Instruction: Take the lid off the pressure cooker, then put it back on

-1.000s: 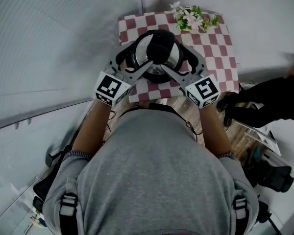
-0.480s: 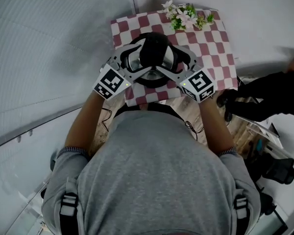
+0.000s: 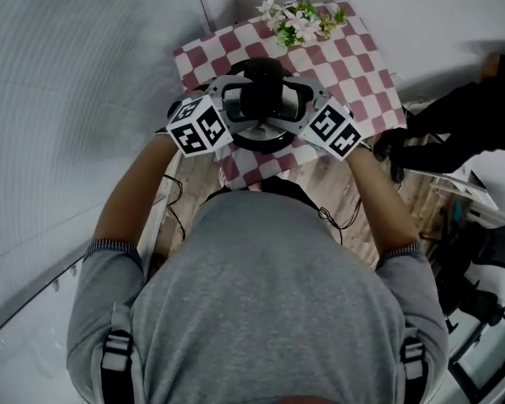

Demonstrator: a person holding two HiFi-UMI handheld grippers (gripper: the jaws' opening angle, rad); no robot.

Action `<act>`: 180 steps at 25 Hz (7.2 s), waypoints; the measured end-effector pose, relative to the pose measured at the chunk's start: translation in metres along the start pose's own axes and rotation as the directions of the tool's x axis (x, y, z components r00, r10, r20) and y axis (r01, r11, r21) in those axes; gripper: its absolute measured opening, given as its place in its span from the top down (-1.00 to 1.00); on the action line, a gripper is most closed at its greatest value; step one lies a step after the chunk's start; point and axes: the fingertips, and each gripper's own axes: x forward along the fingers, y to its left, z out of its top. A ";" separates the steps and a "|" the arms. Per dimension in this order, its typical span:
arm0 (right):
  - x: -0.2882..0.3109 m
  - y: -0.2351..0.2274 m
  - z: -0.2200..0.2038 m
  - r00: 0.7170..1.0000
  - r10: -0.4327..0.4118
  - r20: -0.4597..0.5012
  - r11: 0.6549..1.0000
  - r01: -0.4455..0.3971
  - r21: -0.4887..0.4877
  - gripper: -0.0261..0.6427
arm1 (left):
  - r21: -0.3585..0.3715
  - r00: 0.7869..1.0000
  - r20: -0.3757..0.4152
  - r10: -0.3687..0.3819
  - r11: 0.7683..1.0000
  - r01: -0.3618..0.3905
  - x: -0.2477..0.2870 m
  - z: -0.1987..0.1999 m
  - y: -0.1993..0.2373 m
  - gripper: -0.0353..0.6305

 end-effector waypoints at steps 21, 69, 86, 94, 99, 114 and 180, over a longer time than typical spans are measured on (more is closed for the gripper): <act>0.043 0.001 -0.052 0.904 0.113 -0.413 0.987 -0.152 -0.061 -0.07 | 0.065 0.885 -0.369 -0.283 0.942 0.328 0.040 -0.044 -0.006 -0.12; 0.053 0.003 -0.057 0.832 0.187 -0.522 0.973 -0.229 -0.017 0.06 | 0.046 0.836 -0.409 -0.366 0.907 0.419 0.053 -0.052 -0.005 -0.01; 0.035 0.010 -0.029 0.861 0.128 -0.493 0.988 -0.155 -0.012 0.06 | 0.124 0.846 -0.390 -0.363 0.890 0.439 0.028 -0.026 -0.007 -0.01; 0.027 0.019 -0.025 0.862 0.082 -0.500 0.996 -0.093 0.003 0.06 | 0.177 0.844 -0.397 -0.362 0.872 0.457 0.020 -0.021 -0.015 -0.01; 0.019 0.028 -0.025 0.865 0.073 -0.497 0.997 -0.069 0.027 0.06 | 0.198 0.840 -0.397 -0.369 0.859 0.471 0.017 -0.015 -0.023 -0.01; -0.028 0.000 -0.045 0.891 0.099 -0.443 0.984 -0.155 -0.092 0.06 | 0.131 0.866 -0.411 -0.283 0.922 0.364 0.056 0.031 -0.021 -0.01; -0.094 -0.176 -0.332 0.825 0.149 -0.545 0.909 -0.331 -0.252 0.06 | -0.087 0.876 -0.450 -0.176 0.984 0.153 0.380 0.069 0.005 -0.01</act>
